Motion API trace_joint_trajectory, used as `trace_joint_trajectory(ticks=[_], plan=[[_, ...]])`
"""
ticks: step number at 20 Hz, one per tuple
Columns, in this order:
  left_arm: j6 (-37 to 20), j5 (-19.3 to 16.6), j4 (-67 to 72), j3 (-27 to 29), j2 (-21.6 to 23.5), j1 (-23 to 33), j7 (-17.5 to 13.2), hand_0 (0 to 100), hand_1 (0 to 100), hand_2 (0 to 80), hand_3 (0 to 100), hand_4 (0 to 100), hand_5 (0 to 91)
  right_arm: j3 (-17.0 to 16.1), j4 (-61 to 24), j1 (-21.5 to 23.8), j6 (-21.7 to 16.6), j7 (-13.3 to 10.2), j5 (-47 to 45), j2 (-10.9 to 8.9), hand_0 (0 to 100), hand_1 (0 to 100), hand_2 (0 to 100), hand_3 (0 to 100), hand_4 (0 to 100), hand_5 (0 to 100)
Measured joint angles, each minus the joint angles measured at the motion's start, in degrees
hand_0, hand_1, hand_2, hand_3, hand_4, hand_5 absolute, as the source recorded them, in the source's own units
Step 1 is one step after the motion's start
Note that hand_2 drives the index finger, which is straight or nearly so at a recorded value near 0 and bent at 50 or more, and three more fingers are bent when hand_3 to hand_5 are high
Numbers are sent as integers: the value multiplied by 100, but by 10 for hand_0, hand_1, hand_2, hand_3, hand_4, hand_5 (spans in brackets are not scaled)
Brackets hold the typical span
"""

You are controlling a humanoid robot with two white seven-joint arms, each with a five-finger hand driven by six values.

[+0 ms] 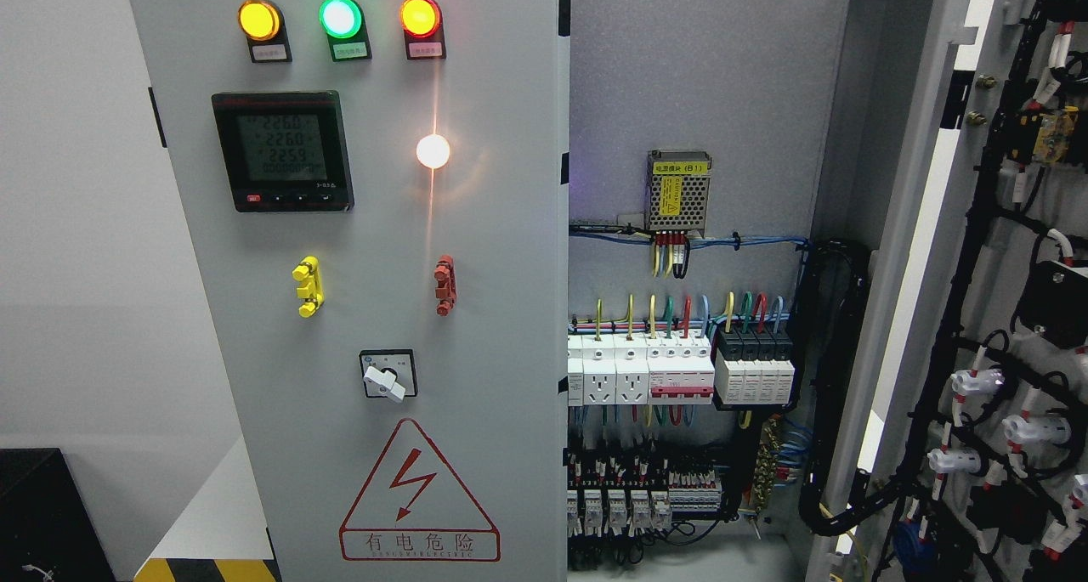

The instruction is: Open door with both hands

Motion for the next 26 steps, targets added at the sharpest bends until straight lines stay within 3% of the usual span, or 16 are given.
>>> trace_joint_trajectory(ticks=[11, 19, 26], plan=[[90, -106, 227, 462, -256, 90, 5, 0, 0, 0, 0, 0, 0, 1, 0, 0, 0, 0, -1, 0, 192, 0, 0, 0, 0, 0], [28, -114, 267, 583, -336, 99, 251, 0, 0, 0, 0, 0, 0, 5, -109, 28, -178, 0, -3, -1, 192, 0, 0, 0, 0, 0], [13, -114, 279, 633, -370, 76, 531, 0, 0, 0, 0, 0, 0, 1, -873, 524, -257, 0, -9, -41, 192, 0, 0, 0, 0, 0]])
